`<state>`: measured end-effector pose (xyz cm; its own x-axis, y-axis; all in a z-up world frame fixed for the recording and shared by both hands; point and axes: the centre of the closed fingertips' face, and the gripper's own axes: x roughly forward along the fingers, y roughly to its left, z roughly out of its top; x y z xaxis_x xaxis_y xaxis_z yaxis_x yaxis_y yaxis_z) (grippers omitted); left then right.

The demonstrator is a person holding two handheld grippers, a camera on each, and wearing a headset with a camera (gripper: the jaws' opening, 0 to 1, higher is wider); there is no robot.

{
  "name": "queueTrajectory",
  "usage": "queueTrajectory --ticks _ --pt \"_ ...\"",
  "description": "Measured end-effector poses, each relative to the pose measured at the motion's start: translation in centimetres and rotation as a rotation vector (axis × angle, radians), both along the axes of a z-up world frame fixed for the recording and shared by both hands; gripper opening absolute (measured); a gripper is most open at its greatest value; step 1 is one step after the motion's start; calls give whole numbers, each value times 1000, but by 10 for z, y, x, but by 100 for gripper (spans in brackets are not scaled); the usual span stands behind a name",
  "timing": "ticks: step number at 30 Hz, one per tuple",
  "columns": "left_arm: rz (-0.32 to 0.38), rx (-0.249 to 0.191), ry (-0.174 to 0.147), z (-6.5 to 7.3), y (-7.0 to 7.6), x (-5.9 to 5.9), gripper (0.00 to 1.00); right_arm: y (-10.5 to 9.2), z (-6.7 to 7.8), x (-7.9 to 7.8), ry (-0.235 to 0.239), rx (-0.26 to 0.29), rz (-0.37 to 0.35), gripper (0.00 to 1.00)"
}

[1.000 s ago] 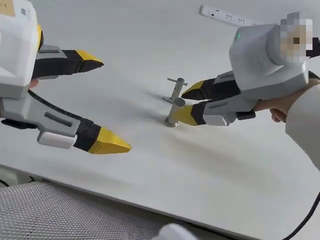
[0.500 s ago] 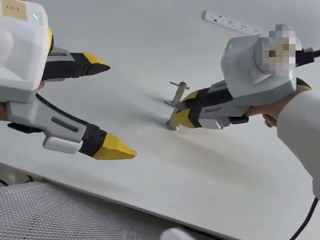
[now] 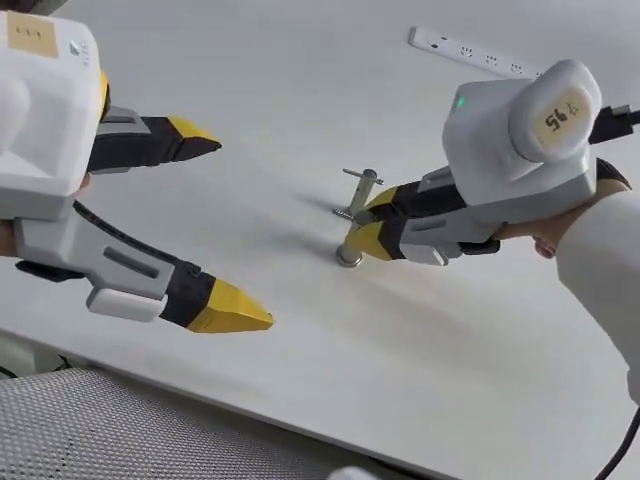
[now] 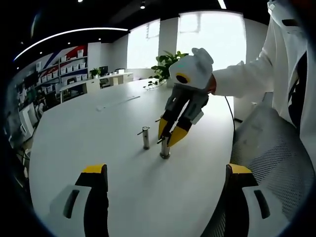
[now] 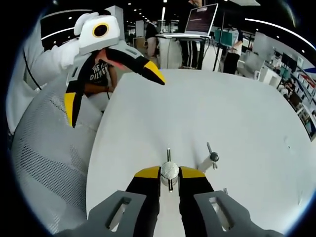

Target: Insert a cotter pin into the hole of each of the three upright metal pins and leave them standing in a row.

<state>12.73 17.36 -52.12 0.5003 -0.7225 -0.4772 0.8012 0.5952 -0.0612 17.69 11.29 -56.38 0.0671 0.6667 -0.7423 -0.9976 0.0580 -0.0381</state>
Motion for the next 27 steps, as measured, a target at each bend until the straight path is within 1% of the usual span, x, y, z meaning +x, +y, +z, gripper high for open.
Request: queueTrajectory --ticks 2,3,4,5,7,9,11,13,15,17,19,20,22,24,27 --pt "-1 5 3 0 -1 0 99 -4 8 -2 5 31 -8 8" --pt "-2 7 4 0 -1 0 99 -7 11 -4 3 38 0 8" --pt "-3 9 8 -1 -2 0 99 -12 15 -6 -2 46 21 8" --pt "-5 11 10 -1 -2 0 99 -18 16 -8 -4 43 28 8" --pt "-9 15 11 0 -3 0 99 -35 15 -6 -19 29 57 8" --pt "-9 15 11 1 -3 1 99 -49 16 -4 -27 22 66 8" --pt "-4 11 6 3 -4 4 99 -71 17 2 -39 7 61 8" --pt "5 6 1 6 -4 8 99 -81 16 7 -46 4 56 8" --pt "14 8 0 7 -3 11 99 -100 14 17 -47 -1 33 8" --pt "22 11 0 7 -2 13 99 -113 11 24 -54 -11 32 8" --pt "29 14 -1 8 0 15 99 -123 8 32 -48 -19 33 8" --pt "33 20 0 9 1 16 99 -128 7 37 -52 -24 32 8" --pt "35 26 -1 9 2 16 99 -134 6 46 -61 -24 28 8" --pt "39 28 2 9 3 16 99 -136 7 53 -61 -10 21 8" --pt "52 35 14 7 7 14 99 -135 6 57 -66 -1 32 8"
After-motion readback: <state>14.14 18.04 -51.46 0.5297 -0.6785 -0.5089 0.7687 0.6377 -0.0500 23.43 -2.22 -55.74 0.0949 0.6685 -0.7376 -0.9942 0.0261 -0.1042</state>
